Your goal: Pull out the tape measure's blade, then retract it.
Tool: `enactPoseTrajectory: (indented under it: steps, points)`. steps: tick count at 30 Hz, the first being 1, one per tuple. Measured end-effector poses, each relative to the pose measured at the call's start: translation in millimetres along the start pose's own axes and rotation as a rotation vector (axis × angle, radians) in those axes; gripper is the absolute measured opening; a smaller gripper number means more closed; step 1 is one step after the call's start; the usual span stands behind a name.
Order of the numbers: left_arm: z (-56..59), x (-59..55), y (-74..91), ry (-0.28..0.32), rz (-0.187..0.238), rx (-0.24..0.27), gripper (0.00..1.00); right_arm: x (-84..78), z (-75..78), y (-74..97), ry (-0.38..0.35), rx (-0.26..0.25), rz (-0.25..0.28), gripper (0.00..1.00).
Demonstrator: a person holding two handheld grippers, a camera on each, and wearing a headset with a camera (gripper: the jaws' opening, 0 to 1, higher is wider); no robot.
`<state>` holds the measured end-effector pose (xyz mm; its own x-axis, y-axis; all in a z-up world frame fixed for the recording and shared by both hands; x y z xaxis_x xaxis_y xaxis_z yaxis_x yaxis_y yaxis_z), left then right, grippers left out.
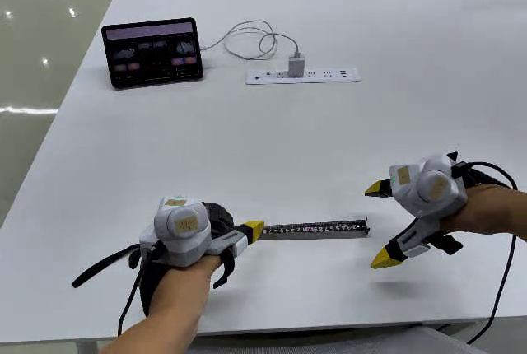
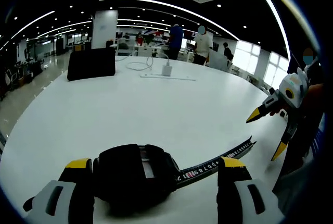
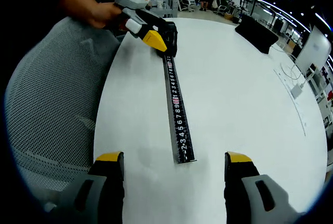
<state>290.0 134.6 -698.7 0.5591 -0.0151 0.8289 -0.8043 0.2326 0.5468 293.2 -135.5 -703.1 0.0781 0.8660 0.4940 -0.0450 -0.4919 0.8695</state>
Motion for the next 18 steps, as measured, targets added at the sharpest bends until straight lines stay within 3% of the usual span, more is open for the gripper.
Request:
enactPoseTrajectory:
  steps: [3, 7, 18]
  points:
    - [-0.6, 0.7, 0.8, 0.001, 0.003, 0.000, 0.97, -0.6, 1.5, -2.9, 0.042, 0.052, -0.054, 0.69]
    - [-1.5, 2.6, 1.8, -0.003, 0.011, 0.003, 0.97, 4.0, 6.8, -6.5, 0.050, 0.085, -0.077, 0.59]
    - [-4.3, 0.8, 0.5, -0.005, 0.006, 0.010, 0.96, 5.6, 14.9, -22.2, 0.034, 0.119, -0.122, 0.35]
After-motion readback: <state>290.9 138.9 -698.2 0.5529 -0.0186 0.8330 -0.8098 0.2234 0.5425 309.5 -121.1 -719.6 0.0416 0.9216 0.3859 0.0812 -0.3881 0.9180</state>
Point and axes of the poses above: the centre of the closed fingertips' face, and the gripper's own axes: y roughly backward along the fingers, z roughly to its right, x roughly out of its top, the point moved 4 cm from there along y, roughly backward along the fingers, and after that the axes turned 2 degrees about -y, right-handed, at the moved point
